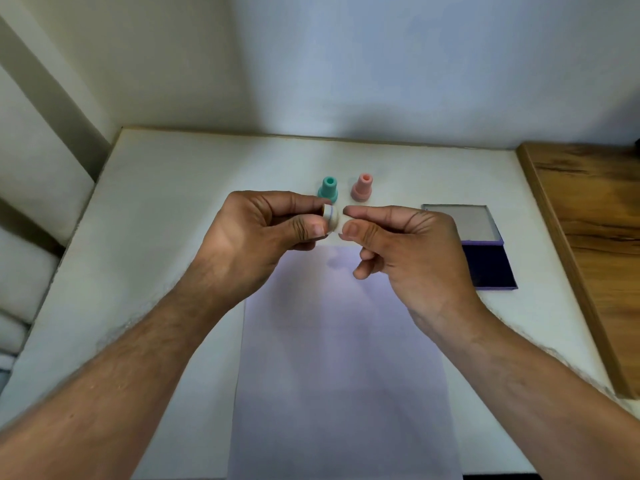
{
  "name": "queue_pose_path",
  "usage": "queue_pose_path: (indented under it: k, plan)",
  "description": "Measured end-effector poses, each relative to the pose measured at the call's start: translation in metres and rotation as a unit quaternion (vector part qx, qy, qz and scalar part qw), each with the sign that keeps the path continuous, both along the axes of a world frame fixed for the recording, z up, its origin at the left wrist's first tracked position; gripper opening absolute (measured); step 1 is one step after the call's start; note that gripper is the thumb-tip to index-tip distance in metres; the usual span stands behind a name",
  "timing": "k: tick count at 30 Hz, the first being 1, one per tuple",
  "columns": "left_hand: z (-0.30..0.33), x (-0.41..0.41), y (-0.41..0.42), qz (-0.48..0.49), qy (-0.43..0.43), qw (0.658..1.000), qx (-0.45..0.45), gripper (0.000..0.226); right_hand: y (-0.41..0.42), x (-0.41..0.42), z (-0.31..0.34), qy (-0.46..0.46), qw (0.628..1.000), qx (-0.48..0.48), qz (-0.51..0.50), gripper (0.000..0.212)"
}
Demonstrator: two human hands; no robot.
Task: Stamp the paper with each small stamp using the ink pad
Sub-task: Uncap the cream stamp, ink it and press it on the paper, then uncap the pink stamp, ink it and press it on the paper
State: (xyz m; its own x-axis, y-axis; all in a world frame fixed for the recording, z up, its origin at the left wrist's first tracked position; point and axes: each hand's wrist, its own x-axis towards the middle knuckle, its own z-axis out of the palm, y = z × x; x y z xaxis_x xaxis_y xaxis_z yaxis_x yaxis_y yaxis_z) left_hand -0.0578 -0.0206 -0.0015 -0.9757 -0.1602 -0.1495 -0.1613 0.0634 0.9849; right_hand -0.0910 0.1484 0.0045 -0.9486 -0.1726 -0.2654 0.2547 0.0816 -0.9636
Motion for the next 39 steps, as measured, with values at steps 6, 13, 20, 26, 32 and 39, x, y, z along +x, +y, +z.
queue_pose_path:
  k: [6,13,20,26,32,39]
  plan:
    - [0.003,0.001,0.001,-0.01,0.033,0.999,-0.023,0.023,-0.005,0.005,-0.002,-0.12,0.989,-0.091,-0.009,0.01]
    - [0.001,0.003,0.0,0.003,0.04,0.998,-0.055,0.024,-0.009,0.006,-0.003,-0.134,0.985,-0.108,-0.01,0.013]
    - [-0.002,0.006,-0.008,0.101,0.021,0.989,-0.107,0.03,0.017,-0.014,0.002,0.122,0.965,0.216,-0.086,0.017]
    - [0.0,0.012,-0.011,0.11,0.011,0.979,-0.17,0.031,0.028,-0.021,-0.006,0.23,0.899,0.368,-0.055,0.024]
    - [-0.002,0.011,-0.011,0.092,0.002,0.975,-0.202,0.031,0.025,-0.024,-0.02,0.242,0.869,0.429,-0.04,0.037]
    - [-0.001,0.01,-0.01,0.092,-0.001,0.976,-0.198,0.03,0.027,-0.026,-0.026,0.257,0.863,0.433,-0.047,0.047]
